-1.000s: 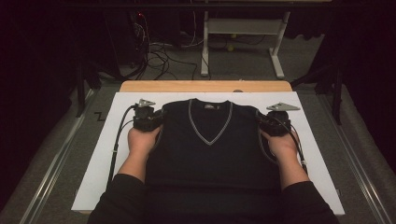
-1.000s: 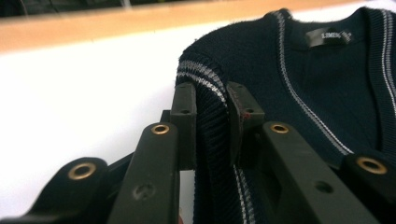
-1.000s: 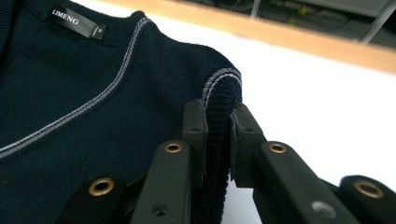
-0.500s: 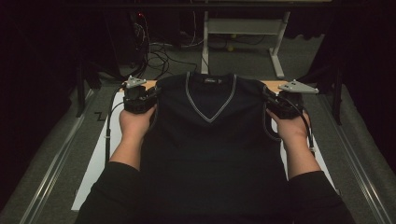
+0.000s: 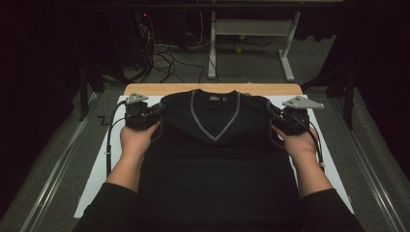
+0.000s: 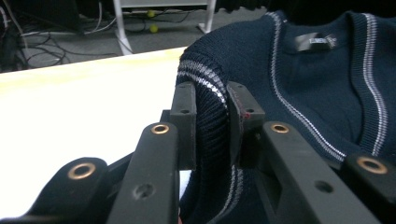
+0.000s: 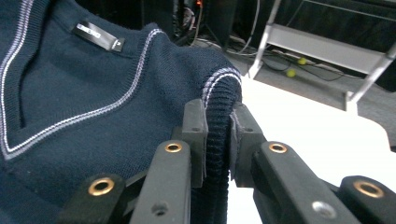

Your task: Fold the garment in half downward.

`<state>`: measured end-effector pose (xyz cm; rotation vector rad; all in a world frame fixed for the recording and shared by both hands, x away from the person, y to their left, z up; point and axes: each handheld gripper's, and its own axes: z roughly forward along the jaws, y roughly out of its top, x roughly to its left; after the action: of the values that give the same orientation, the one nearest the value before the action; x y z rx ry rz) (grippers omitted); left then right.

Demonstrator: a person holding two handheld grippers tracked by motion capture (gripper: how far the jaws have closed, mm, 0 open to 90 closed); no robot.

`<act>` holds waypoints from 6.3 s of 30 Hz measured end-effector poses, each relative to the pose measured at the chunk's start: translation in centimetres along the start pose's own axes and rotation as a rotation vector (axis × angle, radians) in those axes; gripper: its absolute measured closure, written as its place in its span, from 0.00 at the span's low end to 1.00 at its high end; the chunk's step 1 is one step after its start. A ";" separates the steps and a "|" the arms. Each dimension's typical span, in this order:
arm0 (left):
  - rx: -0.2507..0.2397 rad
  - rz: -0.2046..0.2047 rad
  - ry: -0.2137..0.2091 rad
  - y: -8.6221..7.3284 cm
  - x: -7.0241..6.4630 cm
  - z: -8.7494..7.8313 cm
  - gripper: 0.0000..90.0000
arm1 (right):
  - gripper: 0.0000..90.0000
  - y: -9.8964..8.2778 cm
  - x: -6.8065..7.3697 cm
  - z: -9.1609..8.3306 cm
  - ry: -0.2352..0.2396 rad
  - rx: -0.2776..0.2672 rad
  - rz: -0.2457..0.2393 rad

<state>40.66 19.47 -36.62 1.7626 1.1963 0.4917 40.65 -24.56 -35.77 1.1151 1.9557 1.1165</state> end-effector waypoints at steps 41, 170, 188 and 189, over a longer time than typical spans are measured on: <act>0.106 0.140 -0.173 -16.2 -5.0 -10.3 0.79 | 0.89 -15.0 6.5 -12.2 0.142 0.000 -0.025; 0.130 -0.130 0.067 -6.4 4.3 3.9 0.66 | 0.83 -6.8 -3.1 4.8 -0.138 0.184 0.063; 0.084 -0.096 0.020 -7.4 3.4 1.0 0.40 | 0.32 -6.8 -2.9 2.0 -0.074 0.097 0.152; 0.089 -0.092 0.006 -7.6 3.1 1.1 0.40 | 0.31 -6.8 -2.6 1.7 -0.066 0.091 0.142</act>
<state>38.95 22.45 -44.19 1.7724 1.3149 0.3956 40.73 -28.24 -42.32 1.3409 1.9172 1.0577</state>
